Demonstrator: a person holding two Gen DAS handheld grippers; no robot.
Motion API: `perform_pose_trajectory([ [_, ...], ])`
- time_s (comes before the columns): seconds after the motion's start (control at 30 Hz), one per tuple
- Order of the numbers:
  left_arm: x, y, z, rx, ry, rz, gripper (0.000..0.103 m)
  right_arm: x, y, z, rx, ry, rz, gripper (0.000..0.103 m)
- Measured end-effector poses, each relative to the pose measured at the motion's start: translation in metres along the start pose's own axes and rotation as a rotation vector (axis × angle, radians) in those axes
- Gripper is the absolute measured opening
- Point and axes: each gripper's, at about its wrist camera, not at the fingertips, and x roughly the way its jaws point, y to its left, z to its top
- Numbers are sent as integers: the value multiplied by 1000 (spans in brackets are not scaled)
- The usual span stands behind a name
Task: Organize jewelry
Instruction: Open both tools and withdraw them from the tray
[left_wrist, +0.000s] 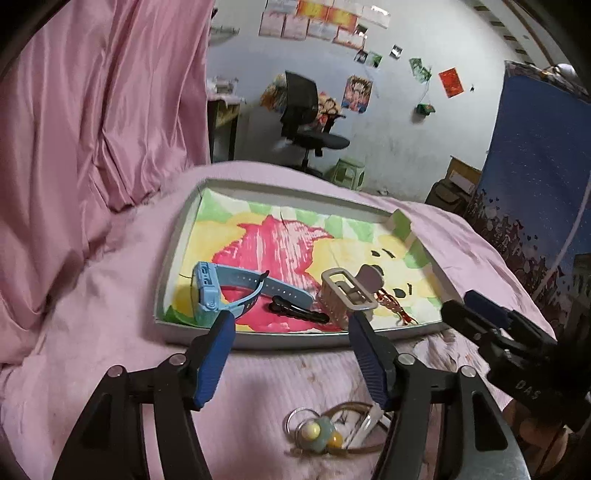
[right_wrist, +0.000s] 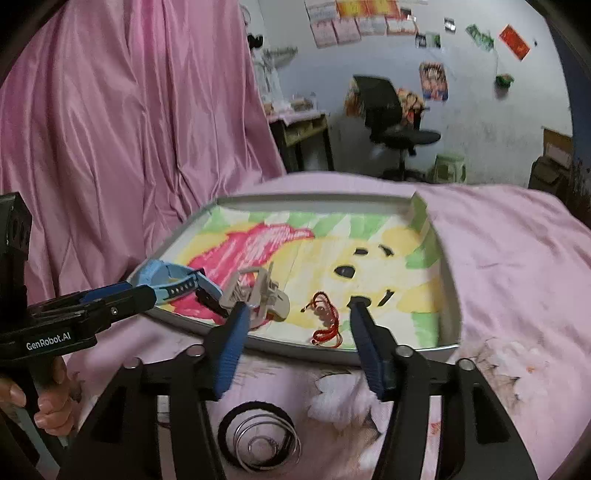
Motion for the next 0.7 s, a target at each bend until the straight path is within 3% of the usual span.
perform_pose_trajectory([
  [0.1,-16,-1,-6,6,-59,13,74,-18,0,-1,5,-54,3,74],
  [0.17,-26,-2,-12,19,-90,12,76,-31,2,-4,6,-89,1,77],
  [0.3,-43,-5,-25,47,-149,23,85,-51,5,-13,15,-147,-3,92],
  [0.43,-61,-6,-39,58,-217,19,92,-68,10,-19,3,-199,-11,94],
  [0.53,-70,-6,-47,65,-247,16,95,-77,13,-25,-7,-222,-15,101],
  [0.7,-77,-5,-60,85,-258,22,97,-80,17,-32,-25,-224,-36,101],
])
